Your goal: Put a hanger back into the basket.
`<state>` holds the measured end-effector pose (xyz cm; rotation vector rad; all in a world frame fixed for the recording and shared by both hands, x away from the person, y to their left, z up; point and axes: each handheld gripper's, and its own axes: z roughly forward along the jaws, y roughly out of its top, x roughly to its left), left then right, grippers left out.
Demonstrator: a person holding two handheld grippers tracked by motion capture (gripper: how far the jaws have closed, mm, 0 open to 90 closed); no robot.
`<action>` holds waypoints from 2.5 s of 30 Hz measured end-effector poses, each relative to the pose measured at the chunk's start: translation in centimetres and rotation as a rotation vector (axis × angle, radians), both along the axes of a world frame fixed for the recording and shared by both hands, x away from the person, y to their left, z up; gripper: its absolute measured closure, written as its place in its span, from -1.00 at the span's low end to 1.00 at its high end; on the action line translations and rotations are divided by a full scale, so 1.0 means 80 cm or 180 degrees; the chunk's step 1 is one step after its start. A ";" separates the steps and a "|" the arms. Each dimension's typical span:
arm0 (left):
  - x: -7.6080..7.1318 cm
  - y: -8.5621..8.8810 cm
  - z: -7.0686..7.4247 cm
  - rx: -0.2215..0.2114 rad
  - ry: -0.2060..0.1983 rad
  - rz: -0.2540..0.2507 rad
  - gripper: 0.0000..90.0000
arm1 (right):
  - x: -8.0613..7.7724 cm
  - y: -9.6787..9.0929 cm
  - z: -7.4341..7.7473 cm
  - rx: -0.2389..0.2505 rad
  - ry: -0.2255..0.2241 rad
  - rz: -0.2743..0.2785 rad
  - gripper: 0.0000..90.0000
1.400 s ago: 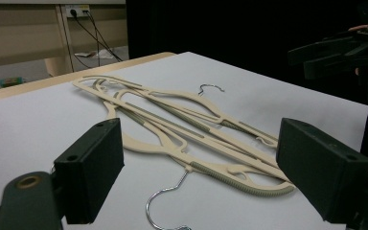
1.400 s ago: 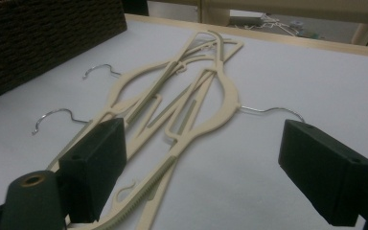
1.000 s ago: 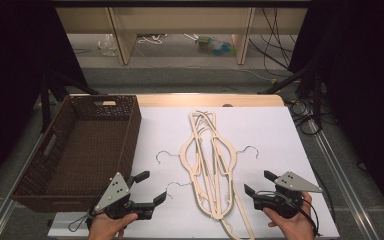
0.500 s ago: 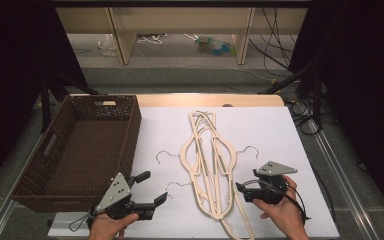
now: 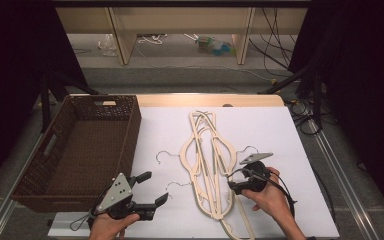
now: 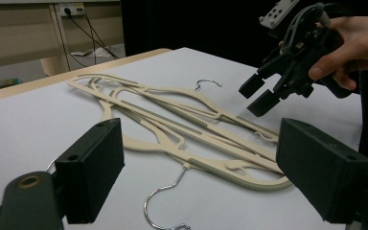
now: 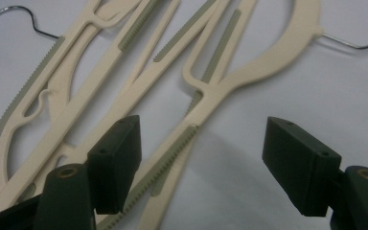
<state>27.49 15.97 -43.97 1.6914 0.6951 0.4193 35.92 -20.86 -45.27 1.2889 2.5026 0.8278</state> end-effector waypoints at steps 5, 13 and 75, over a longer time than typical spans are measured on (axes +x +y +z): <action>0.000 -0.001 0.000 0.0007 0.0013 -0.0006 -0.62 | 0.011 0.013 -0.007 -0.0113 0.0189 0.0070 -0.26; 0.002 0.000 0.000 0.0045 -0.0053 -0.0038 -0.61 | 0.023 0.027 -0.016 -0.0286 0.0332 0.0138 -0.10; 0.003 -0.002 0.000 0.0077 -0.0084 -0.0046 -0.60 | 0.045 0.006 -0.007 -0.0564 0.0692 -0.0166 0.53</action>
